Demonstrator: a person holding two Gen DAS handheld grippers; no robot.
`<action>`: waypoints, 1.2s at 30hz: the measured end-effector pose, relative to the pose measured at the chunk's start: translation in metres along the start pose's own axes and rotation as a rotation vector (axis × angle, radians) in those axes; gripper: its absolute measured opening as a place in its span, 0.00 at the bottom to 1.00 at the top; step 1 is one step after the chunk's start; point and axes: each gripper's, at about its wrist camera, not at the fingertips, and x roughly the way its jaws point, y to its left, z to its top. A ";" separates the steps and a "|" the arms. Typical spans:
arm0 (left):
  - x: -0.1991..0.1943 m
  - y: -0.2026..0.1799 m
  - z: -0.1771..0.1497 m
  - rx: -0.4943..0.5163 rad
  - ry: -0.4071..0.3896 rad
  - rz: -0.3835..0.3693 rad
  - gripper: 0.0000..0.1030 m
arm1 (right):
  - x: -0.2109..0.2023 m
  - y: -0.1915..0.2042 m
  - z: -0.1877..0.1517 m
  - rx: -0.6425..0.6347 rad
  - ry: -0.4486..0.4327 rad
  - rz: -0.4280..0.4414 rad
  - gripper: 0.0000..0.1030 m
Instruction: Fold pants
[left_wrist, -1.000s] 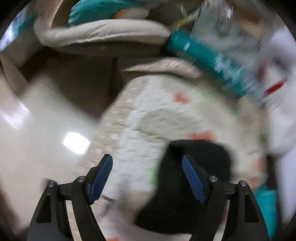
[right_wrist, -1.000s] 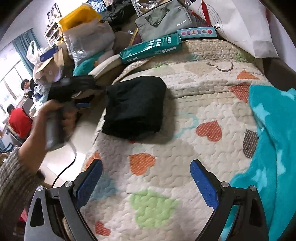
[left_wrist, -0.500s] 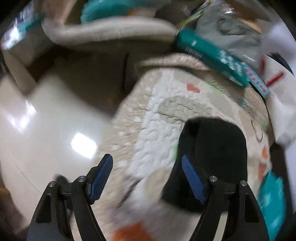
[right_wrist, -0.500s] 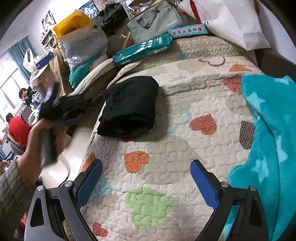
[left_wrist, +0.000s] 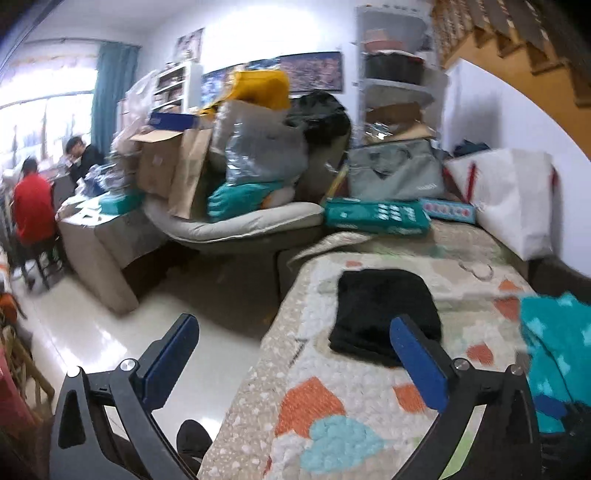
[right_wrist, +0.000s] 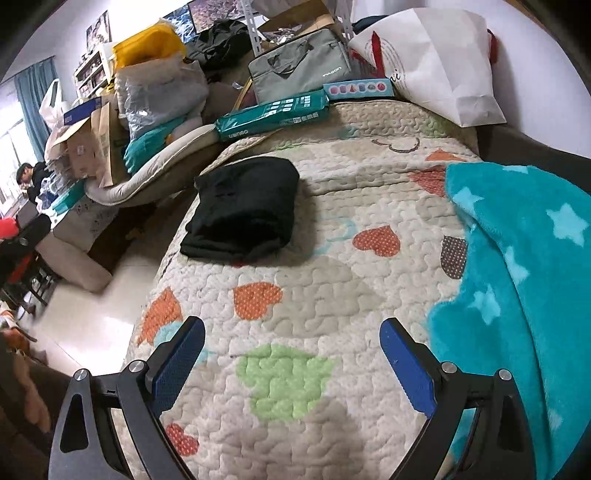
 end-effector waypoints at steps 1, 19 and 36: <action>-0.001 -0.004 -0.002 0.021 0.020 -0.004 1.00 | -0.001 0.003 -0.002 -0.011 -0.005 -0.010 0.95; -0.001 -0.023 -0.043 0.108 0.220 0.032 1.00 | 0.001 0.004 -0.015 -0.047 0.003 -0.099 0.95; 0.005 -0.024 -0.051 0.093 0.298 0.021 1.00 | 0.005 0.012 -0.018 -0.080 0.015 -0.096 0.95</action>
